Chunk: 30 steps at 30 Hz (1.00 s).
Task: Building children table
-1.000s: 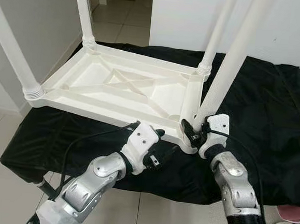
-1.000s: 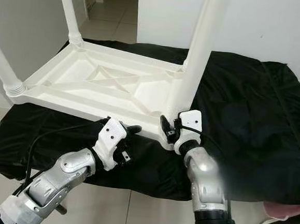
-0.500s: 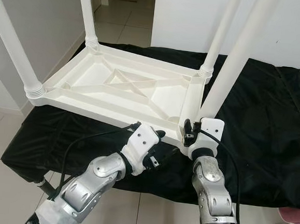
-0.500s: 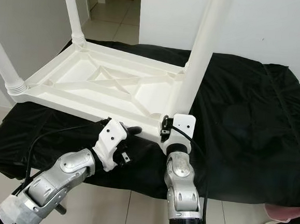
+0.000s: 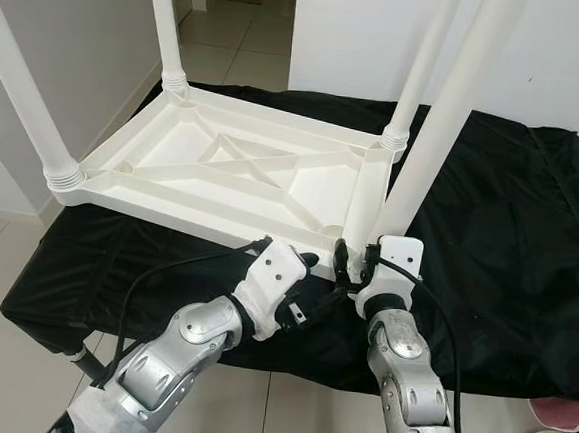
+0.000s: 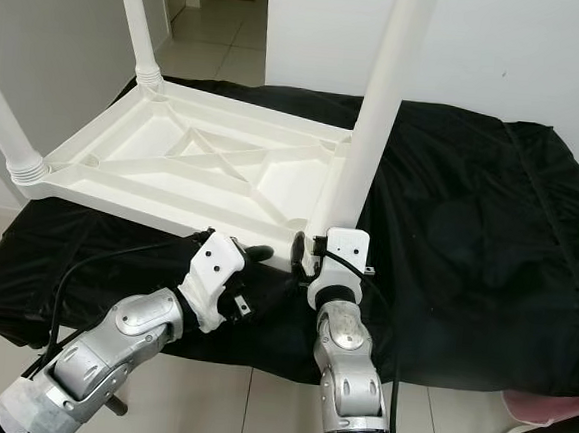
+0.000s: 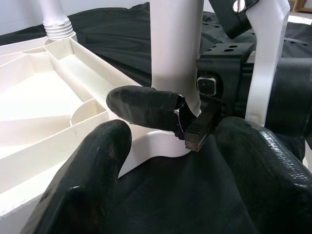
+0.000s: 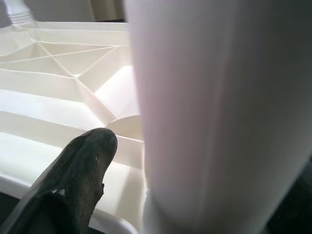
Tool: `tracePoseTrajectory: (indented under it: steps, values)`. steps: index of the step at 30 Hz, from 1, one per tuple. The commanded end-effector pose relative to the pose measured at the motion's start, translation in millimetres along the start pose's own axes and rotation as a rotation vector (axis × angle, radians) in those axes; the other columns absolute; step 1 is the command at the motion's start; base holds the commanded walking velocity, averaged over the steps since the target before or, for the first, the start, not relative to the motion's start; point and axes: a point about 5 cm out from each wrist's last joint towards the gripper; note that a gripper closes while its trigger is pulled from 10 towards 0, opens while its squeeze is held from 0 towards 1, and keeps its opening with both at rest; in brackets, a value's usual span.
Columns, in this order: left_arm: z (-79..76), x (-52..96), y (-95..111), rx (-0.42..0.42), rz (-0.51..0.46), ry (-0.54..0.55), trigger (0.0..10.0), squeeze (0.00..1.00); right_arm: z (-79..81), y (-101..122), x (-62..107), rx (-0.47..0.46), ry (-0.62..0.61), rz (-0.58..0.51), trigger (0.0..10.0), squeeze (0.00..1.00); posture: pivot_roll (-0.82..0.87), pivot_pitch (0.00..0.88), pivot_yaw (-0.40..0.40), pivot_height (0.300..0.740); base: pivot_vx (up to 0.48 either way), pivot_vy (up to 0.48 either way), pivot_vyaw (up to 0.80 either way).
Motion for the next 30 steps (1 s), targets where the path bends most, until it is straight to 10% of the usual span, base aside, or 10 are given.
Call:
tracePoseTrajectory:
  steps: [1, 2, 20, 21, 22, 26, 27, 30]
  values:
    - [-8.1, 1.5, -1, -0.005, 0.0, -0.142, 10.0, 0.0, 0.1, 4, -0.5, -0.013, 0.015, -0.014, 10.0, 1.0, -0.06, 0.044, 0.022, 0.74, 0.0, 0.0, 0.0]
    - [-8.2, 1.2, -1, -0.004, 0.0, -0.142, 10.0, 0.0, -1.5, 5, -0.5, -0.01, 0.052, -0.017, 10.0, 0.0, -0.06, 0.043, 0.023, 0.74, 0.0, 0.0, 0.0]
    - [-2.4, 0.1, 1, -0.021, -0.003, -0.131, 10.0, 0.0, -27.2, 20, -15.5, 0.152, 0.45, -0.038, 10.0, 0.0, -0.05, 0.014, 0.016, 0.74, 0.0, 0.0, 0.0]
    - [-2.1, 0.2, 1, -0.024, -0.004, -0.129, 10.0, 0.0, -29.4, 20, -17.1, 0.175, 0.498, -0.026, 8.9, 0.0, -0.05, 0.013, 0.015, 0.74, 0.0, 0.0, 0.0]
    - [-1.6, 0.1, 1, -0.027, -0.004, -0.127, 10.0, 0.0, -32.7, 19, -19.0, 0.2, 0.526, -0.013, 4.2, 0.0, -0.05, 0.006, 0.014, 0.74, 0.0, 0.0, 0.0]
    - [-1.1, -0.1, 1, -0.03, -0.004, -0.126, 10.0, 0.0, -37.9, 17, -21.8, 0.233, 0.536, 0.004, 3.3, 0.0, -0.05, 0.003, 0.012, 0.74, 0.0, 0.0, 0.0]
    - [-1.0, 0.1, 1, -0.032, -0.003, -0.126, 10.0, 0.0, -40.2, 15, -22.8, 0.24, 0.534, 0.013, 0.0, 0.0, -0.05, 0.001, 0.008, 0.74, 0.0, 0.0, 0.0]
    - [-0.5, 0.2, 0, -0.034, -0.002, -0.125, 10.0, 0.0, -42.1, 13, -23.2, 0.236, 0.54, 0.023, 0.0, 0.0, -0.04, 0.0, 0.009, 0.74, 0.0, 0.0, 0.0]
Point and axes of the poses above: a point about 5 cm out from each wrist's last joint towards the gripper, its own x axis pointing back from the gripper into the wrist, its own y axis along the axis of the wrist's last joint, z = x × y, and after that the axes turned 2 degrees about -x, right-handed
